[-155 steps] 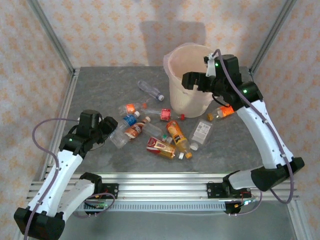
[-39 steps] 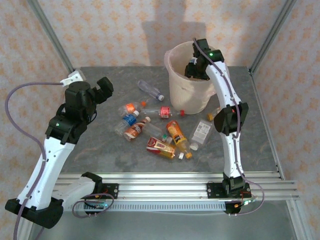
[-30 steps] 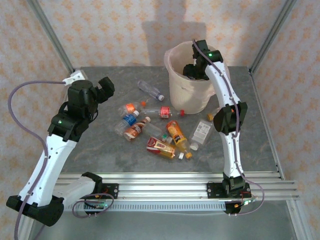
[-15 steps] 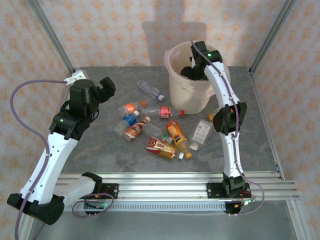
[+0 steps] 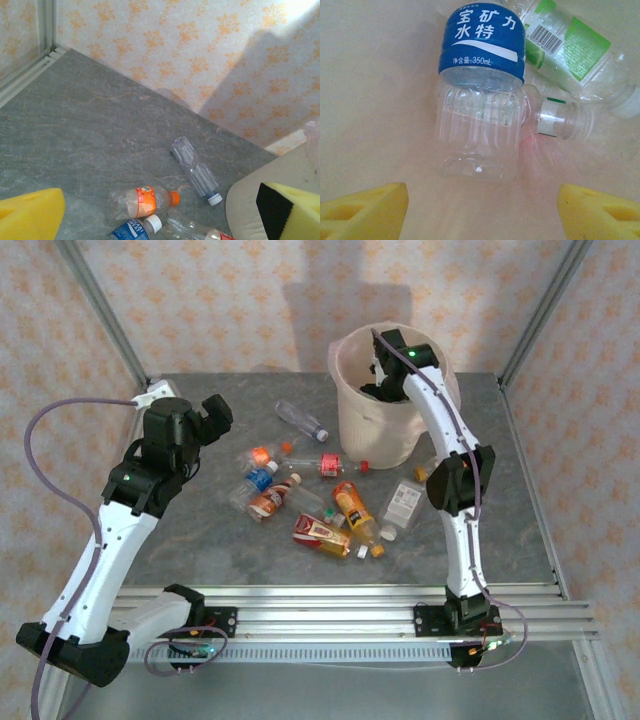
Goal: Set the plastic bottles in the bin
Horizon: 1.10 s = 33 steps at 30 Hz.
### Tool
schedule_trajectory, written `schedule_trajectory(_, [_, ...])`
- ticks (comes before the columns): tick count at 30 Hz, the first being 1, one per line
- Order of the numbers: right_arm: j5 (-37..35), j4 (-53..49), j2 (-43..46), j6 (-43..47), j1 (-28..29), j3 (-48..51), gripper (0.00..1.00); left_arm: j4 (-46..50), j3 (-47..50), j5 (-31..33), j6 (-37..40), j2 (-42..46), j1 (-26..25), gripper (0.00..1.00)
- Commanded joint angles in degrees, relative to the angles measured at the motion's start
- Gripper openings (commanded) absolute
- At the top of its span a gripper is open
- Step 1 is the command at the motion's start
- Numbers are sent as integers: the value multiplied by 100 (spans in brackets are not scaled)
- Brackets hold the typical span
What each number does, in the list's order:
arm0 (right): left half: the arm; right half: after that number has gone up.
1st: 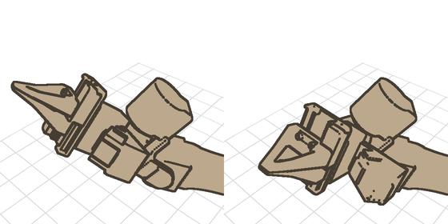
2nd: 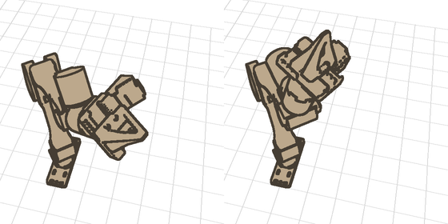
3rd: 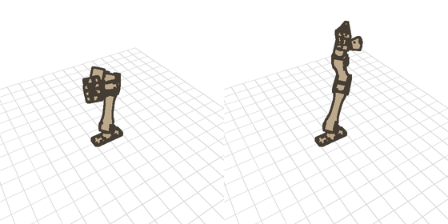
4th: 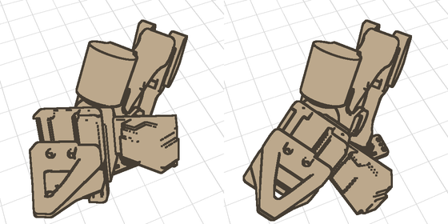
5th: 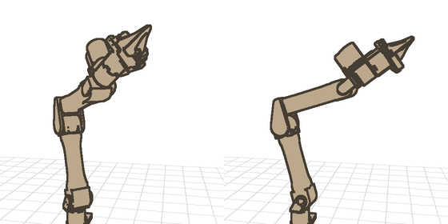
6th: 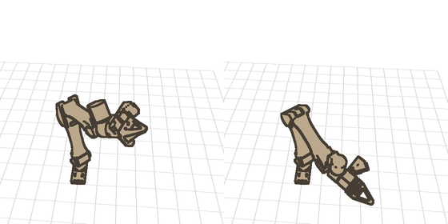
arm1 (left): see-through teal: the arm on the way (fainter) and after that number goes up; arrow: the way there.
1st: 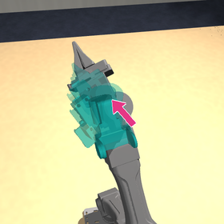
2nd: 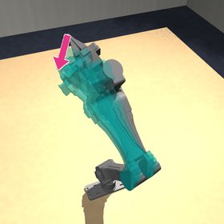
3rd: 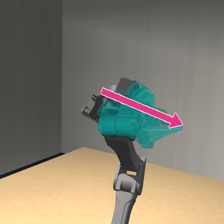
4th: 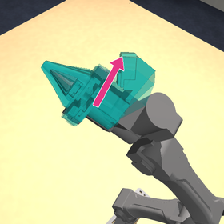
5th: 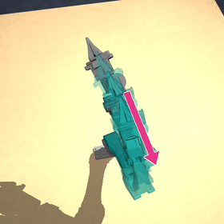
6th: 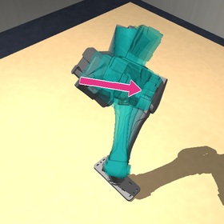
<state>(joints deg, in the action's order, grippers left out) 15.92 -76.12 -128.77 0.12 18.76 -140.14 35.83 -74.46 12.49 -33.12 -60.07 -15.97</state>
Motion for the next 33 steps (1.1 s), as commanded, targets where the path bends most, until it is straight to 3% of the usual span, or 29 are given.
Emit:
schedule_trajectory(1, [-72, -187, 479, 148, 145, 213, 78, 147, 58, 199, -63, 5, 66, 100])
schedule_trajectory(9, [-200, -33, 713, 113, 163, 393, 81, 196, 115, 198, 149, -116, 63, 100])
schedule_trajectory(18, [-746, -298, 645, -103, 163, -730, 84, 87, 534, -47, 631, -139, 61, 100])
schedule_trajectory(23, [-1020, -222, 1103, -271, 163, -918, 90, -152, 867, -29, 623, 44, 65, 100])
schedule_trajectory(25, [-1191, -157, 1395, -355, 165, -754, 92, -264, 995, -27, 603, 130, 67, 100])
schedule_trajectory(26, [-1295, -90, 1554, -395, 163, -592, 100, -308, 1054, -23, 605, 172, 59, 100])
schedule_trajectory(33, [-1826, 920, 3489, -924, 172, 1720, 99, -521, 1299, 98, 514, 351, 67, 100])
